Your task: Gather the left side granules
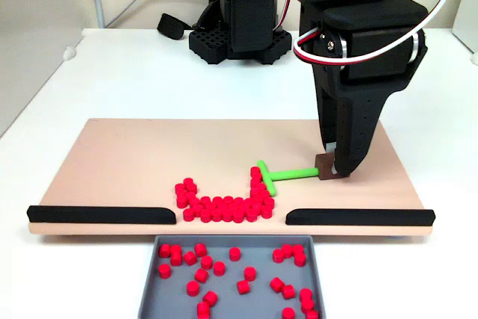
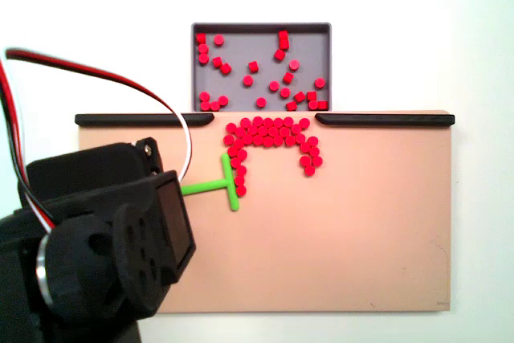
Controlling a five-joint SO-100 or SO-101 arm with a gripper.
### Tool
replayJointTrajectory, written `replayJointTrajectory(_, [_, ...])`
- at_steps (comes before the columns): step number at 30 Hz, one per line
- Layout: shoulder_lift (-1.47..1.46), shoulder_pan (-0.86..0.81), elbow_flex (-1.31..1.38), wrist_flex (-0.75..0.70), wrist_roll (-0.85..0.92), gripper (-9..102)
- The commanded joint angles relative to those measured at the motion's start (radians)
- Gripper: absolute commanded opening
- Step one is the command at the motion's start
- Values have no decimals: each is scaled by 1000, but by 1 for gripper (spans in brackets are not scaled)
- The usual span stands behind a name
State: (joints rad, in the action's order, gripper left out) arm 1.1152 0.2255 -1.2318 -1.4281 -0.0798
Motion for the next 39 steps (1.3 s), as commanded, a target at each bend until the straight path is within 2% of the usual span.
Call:
replayJointTrajectory(1, [2,-14,29,-6,15,0])
replayJointTrajectory(39, [-5,-72,29,-32,57,0])
